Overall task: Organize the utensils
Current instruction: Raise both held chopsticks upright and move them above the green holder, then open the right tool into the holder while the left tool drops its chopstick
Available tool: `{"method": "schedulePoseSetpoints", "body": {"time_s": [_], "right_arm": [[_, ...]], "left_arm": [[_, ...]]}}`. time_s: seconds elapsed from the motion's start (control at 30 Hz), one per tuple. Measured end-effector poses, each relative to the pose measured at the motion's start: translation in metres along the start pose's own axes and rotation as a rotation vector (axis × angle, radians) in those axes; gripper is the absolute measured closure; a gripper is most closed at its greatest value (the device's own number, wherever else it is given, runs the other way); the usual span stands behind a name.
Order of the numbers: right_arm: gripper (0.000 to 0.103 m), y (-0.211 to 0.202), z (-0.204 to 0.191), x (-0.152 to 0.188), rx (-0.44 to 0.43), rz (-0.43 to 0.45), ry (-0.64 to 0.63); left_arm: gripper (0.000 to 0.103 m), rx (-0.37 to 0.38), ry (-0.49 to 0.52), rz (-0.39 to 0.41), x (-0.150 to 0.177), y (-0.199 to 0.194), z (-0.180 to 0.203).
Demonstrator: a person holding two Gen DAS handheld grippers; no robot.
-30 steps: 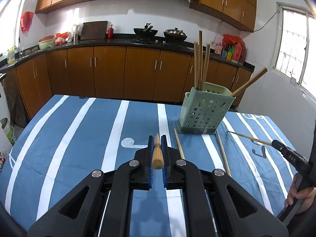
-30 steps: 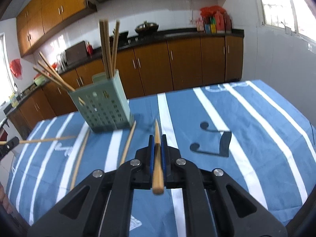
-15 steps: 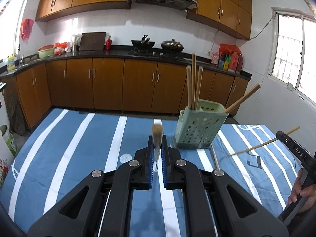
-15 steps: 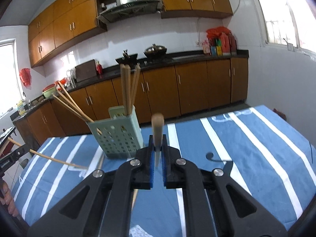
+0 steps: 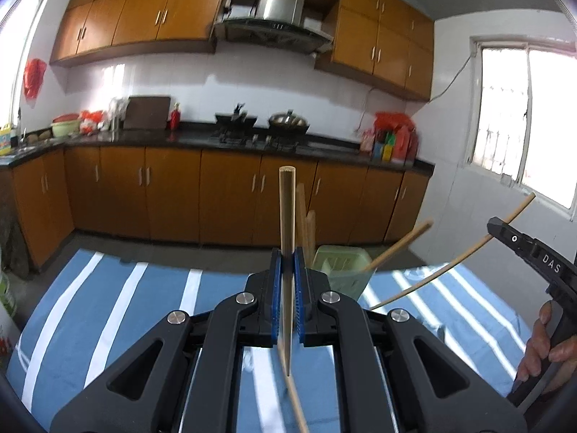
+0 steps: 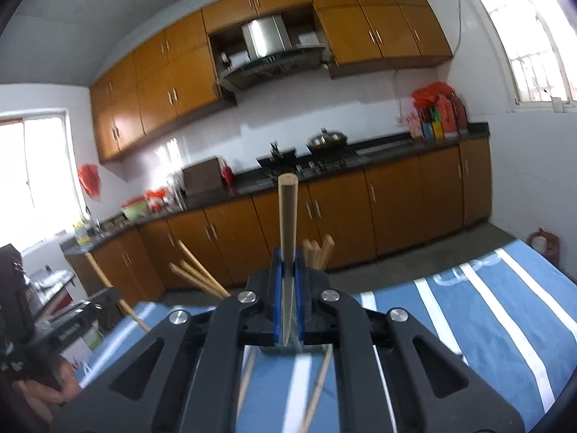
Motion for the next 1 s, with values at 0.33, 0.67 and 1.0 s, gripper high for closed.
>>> {"method": "schedulePoseSetpoints", "body": {"time_s": [0.33,0.67,1.0], "right_arm": [[0.095,0.036,-0.014,-0.039,0.022,0.046,-0.053],[0.095,0.102,0.003,-0.022,0.022,-0.091,-0.016],[0.093,0.125,0.003,-0.002,0.005,-0.164,-0.003]], "left_arm": [[0.096,0.0,-0.037,0.188,-0.068,0.023,0.031],[0.096,-0.035,-0.04,0.188,-0.059,0.084,0.037],[0.096,-0.026,-0.065,0.071,-0.033,0.111,0.032]]}}
Point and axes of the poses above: each gripper's, at about its wrist camera, not at the fingertips, and y roughly the way its jaws point, z to its right, x to its underside, the point moved 6 cm from there along y, roughly the way its jaws point, and after that the axes turned 4 degrees about -y, right-handed, at the moved point
